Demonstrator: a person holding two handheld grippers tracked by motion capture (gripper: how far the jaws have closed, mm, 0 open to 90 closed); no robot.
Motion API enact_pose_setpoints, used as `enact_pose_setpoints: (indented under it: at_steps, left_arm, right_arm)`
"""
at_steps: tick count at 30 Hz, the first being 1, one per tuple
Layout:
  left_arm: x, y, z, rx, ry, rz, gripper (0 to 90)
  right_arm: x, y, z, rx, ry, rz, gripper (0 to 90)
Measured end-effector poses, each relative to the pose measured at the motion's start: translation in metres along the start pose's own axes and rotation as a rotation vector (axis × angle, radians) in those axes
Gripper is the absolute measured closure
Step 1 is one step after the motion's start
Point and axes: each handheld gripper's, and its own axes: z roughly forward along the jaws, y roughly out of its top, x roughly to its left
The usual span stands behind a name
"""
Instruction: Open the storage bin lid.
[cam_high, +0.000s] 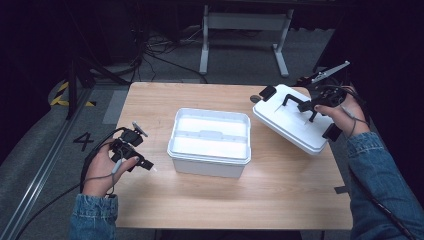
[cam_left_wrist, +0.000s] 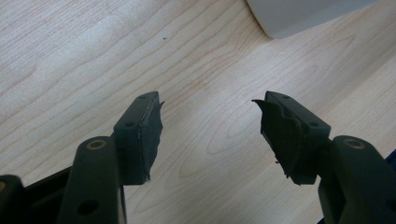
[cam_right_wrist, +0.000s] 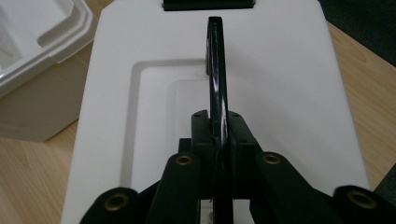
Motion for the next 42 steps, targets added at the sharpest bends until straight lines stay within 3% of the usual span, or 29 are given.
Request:
enact_pose_setpoints:
  at_steps: [14,42]
  left_arm:
    - [0.002,0.0,0.002,0.002,0.004,-0.002,38.8]
    - [0.001,0.001,0.004,0.014,0.0,0.003,38.3]
  right_arm:
    - [-0.017,-0.023,0.047,0.023,0.014,0.076,84.4]
    - [-0.008,-0.051,0.107,0.052,0.058,0.115,84.4]
